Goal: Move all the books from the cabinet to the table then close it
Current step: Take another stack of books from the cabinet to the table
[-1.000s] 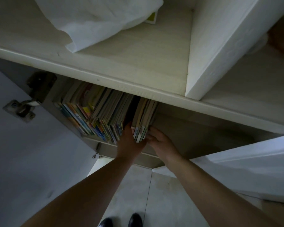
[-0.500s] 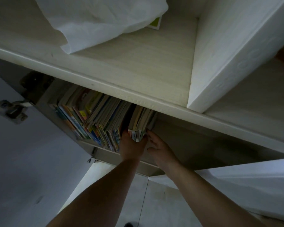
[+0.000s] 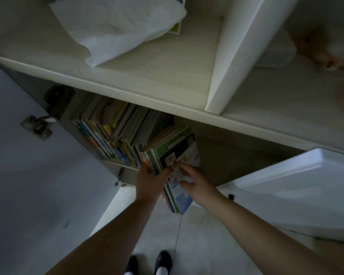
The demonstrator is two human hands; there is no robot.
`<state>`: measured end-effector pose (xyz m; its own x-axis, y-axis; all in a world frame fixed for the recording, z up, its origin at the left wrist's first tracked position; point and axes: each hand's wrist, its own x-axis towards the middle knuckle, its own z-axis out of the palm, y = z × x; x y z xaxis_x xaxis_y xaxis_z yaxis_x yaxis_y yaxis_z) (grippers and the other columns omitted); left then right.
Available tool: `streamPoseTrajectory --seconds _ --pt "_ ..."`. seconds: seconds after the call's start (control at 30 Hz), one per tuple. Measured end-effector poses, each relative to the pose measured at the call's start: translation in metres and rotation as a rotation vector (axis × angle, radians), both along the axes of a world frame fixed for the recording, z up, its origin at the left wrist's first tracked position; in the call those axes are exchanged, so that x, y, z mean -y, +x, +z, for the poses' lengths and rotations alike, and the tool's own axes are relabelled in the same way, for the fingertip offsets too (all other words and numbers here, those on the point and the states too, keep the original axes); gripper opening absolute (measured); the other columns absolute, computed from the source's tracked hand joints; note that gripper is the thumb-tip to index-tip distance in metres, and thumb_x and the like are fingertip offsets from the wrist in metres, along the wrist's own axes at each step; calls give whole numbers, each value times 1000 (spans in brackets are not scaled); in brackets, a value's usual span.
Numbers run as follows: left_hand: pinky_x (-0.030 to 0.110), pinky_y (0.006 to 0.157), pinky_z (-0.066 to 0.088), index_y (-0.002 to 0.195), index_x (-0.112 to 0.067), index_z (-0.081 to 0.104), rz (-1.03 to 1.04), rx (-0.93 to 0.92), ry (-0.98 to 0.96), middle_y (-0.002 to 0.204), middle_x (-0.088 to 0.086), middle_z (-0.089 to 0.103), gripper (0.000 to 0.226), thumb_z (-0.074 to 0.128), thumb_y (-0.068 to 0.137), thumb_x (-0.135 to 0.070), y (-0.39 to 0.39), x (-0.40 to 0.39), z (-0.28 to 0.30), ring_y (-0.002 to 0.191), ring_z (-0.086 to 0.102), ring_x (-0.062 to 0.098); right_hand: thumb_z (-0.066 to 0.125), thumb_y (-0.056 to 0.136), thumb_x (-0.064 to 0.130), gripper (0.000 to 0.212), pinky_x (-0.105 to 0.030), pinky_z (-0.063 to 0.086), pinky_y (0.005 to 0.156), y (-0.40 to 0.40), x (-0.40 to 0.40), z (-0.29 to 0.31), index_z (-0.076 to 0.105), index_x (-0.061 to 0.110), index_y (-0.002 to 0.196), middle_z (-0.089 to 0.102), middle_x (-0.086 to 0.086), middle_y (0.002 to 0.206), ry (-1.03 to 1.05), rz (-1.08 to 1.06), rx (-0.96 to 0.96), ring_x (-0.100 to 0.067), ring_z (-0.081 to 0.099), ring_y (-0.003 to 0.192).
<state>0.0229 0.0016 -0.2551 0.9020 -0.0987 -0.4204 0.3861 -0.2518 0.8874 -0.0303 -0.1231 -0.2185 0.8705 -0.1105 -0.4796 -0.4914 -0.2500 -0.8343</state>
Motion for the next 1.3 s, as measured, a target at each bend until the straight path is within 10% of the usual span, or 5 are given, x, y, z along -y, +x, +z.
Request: streamPoseTrajectory --seconds 0.2,0.3,0.4,0.63,1.3 --pt "23 64 58 96 -24 64 21 -85 -147 91 -4 72 17 70 83 -14 -22 -41 37 77 71 6 63 86 8 47 -24 41 94 -45 -4 6 47 13 131 47 0 123 -179 -138 68 -12 47 118" --pt "42 81 57 107 -20 62 16 -154 -203 105 7 72 25 70 83 -19 -35 -63 56 92 70 24 71 81 16 51 -26 41 95 -63 -9 16 46 21 125 47 4 123 -168 -192 92 -10 45 118" --pt "45 80 57 113 -14 60 -12 -207 -291 107 14 71 27 64 87 -17 -43 -81 68 92 70 29 73 78 29 76 -40 41 106 -79 -14 27 32 23 142 47 8 135 -29 -255 -63 -13 44 128" --pt "46 86 53 128 -11 54 -151 -406 -436 118 18 67 47 62 86 -31 -55 -113 86 103 67 35 65 79 24 38 -38 53 87 -122 -47 64 51 32 114 67 4 112 493 -425 -67 -18 65 103" --pt "50 89 52 114 -9 66 -964 -613 -242 108 22 70 63 65 69 -54 -166 -123 91 99 68 39 70 68 36 66 -47 52 93 -325 -211 85 44 14 125 65 -9 121 382 -1158 43 -25 66 106"
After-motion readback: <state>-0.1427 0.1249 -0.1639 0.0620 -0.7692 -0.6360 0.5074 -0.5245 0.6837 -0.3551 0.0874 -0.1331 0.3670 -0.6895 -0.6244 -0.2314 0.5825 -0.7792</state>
